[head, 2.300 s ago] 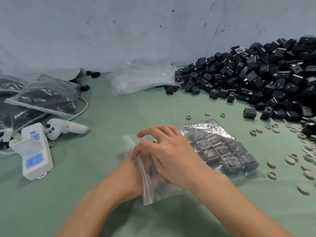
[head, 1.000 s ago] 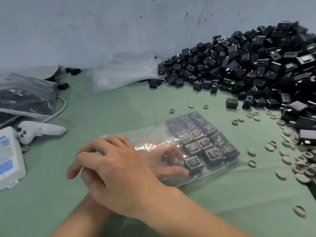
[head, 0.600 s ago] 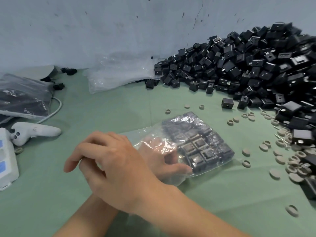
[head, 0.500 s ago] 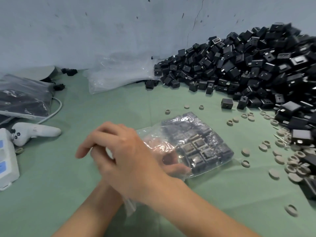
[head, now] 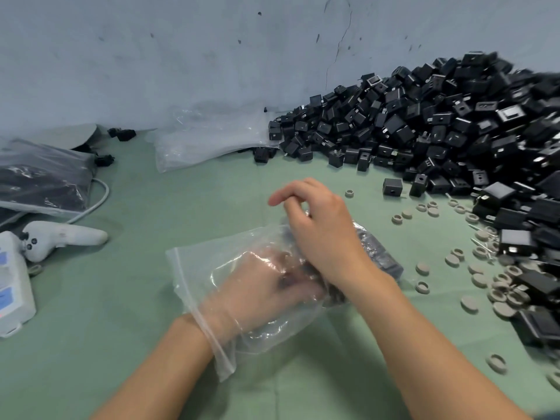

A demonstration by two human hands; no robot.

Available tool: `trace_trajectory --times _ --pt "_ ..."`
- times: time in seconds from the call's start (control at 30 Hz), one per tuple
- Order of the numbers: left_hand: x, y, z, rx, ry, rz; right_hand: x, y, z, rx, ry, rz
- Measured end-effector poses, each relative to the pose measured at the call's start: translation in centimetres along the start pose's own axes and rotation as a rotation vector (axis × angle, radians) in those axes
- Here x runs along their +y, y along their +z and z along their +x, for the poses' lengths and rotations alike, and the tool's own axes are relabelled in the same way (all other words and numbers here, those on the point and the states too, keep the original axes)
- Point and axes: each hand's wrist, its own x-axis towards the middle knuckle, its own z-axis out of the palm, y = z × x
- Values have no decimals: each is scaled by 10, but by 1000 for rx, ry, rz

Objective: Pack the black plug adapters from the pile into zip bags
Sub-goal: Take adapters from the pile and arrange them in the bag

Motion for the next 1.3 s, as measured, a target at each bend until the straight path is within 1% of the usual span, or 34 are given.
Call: trace_trajectory --times 0.07,0.1,0.17,0.2,0.23,0.3,0.4,0.47,0.53,0.63,0.73,0.8,0.9,1.03,1.17,1.3 --pt "-9 -5 -9 76 -43 109 14 -14 4 51 65 -61" --pt "-11 -8 -16 104 -125 45 21 -21 6 71 97 -96" --pt "-17 -17 -27 175 -282 -198 35 -35 6 98 152 -181" --pt "-19 -23 -32 234 -327 -283 42 -41 6 113 178 -225" --pt "-22 -31 -38 296 -339 -279 50 -48 6 132 207 -272" --pt "-30 -49 -51 361 -345 -332 65 -61 6 169 283 -394" --pt "-45 -71 -74 473 -474 -479 88 -77 3 235 412 -551" --pt "-54 -84 -82 623 -547 -574 101 -82 1 265 467 -604" --pt "-59 -93 -83 777 -592 -709 114 -84 1 261 497 -660" --pt "-63 -103 -75 911 -599 -773 132 -88 10 219 515 -728" --pt "-65 -107 -59 960 -546 -852 150 -94 27 169 536 -766" --pt "-64 -107 -45 958 -522 -884 160 -98 40 160 579 -745" --pt "-65 -103 -24 976 -537 -879 168 -103 56 169 607 -700" --pt "-70 -98 -10 1022 -571 -896 175 -104 76 164 578 -747" --pt "-71 -98 -8 1030 -564 -898 178 -100 77 195 480 -835" --pt "-70 -97 -15 1031 -561 -943 170 -97 70 124 458 -905"
